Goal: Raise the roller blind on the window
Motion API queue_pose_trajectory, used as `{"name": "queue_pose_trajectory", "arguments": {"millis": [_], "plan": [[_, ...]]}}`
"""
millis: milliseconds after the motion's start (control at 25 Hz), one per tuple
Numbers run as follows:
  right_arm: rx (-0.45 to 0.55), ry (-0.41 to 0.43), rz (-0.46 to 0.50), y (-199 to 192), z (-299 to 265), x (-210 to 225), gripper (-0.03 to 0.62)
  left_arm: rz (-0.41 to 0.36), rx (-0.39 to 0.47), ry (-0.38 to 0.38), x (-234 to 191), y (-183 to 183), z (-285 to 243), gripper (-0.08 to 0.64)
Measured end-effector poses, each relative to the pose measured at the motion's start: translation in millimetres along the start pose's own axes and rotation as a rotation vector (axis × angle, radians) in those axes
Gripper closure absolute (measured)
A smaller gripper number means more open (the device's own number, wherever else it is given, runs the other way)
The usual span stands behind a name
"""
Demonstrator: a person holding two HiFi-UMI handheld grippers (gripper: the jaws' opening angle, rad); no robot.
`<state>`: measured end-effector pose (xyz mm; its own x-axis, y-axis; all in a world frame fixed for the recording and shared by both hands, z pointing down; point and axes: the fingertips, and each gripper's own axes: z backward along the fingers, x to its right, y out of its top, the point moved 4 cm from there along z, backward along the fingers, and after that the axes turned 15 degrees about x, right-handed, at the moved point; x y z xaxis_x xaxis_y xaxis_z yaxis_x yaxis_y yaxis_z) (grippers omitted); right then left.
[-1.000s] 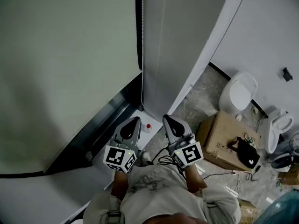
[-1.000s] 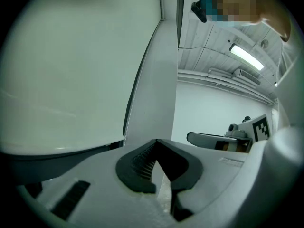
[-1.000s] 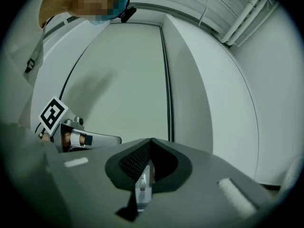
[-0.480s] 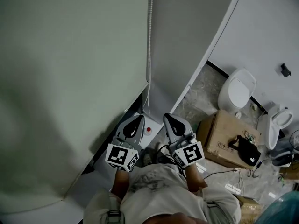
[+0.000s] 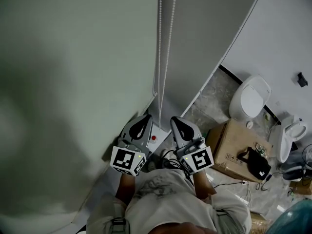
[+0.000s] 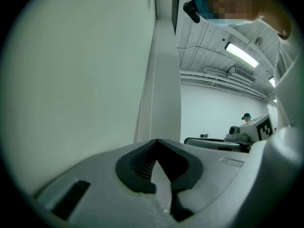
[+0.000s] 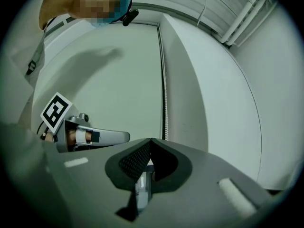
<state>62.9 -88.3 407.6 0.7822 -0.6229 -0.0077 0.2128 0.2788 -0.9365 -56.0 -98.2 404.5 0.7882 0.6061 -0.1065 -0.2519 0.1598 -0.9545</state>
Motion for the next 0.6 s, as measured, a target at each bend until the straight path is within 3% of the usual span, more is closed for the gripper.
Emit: {"name": "queue_pose_trajectory", "arguments": {"millis": [600], "plan": [[-0.016,-0.002,-0.017,-11,-7,27,0.581,-0.056,-0.011,-0.021,-14,-14,-62,0.468]]}}
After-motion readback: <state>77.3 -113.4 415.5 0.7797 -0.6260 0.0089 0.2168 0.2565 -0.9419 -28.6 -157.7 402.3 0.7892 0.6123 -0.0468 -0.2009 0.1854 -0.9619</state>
